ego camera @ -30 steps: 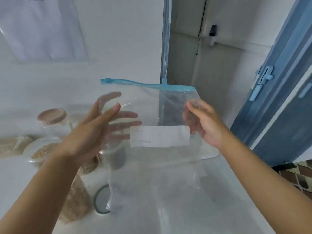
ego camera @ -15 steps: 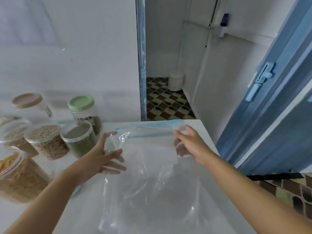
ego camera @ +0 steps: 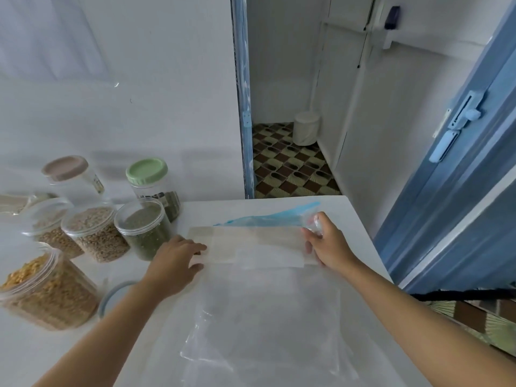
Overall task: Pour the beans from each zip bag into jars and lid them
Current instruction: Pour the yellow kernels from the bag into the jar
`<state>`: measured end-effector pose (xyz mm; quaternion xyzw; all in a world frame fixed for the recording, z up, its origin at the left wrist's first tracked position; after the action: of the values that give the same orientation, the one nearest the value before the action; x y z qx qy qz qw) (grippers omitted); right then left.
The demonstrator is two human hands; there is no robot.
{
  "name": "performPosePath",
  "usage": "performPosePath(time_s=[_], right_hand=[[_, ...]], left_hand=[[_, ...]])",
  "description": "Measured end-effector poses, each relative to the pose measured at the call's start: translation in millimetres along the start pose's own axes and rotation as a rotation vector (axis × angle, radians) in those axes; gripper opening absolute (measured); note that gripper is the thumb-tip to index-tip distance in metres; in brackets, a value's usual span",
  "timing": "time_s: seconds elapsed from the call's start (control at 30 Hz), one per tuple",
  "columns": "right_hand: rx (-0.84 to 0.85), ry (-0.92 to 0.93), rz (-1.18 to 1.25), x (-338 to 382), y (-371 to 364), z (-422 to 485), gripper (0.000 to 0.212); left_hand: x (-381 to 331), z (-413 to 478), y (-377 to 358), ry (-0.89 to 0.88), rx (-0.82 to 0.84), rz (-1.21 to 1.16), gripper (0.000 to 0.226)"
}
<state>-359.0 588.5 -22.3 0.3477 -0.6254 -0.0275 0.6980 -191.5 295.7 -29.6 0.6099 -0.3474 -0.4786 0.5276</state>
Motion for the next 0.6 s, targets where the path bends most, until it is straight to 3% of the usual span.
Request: performPosePath(time_s=[0.13,0.33,0.5,0.6], right_hand=[[0.005,0.062,0.102,-2.7,-0.8,-9.4,0.008],[-0.047,0.145,0.319,8.4,5.7,-17.8,0.029],[0.01,0.13,0.323,7.3,1.7,-11.8,0.029],[0.038,0.078,0.314,1.5,-10.1,-2.4,0.03]], left_hand=[[-6.2,6.9,-2.5,-0.125,-0.09,0.02,0.004],[-17.9,8.6,47.0,-0.273,-0.372,-0.051,0.011],[-14.6,9.1,103.2,-0.198,-0.637,0.022,0.025],[-4.8,11.3,129.2,-0.146,-0.705,0.017,0.019]])
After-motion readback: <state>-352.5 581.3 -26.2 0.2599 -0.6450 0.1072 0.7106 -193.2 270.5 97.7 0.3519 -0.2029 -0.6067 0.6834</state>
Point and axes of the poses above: each hand's wrist, its own z-axis towards the middle knuckle, its own y-axis out of the back of the hand, x = y × z, the point moved 6 cm from there along z, towards the middle knuckle, and after that the axes turned 4 degrees about y, right-handed, at the moved point
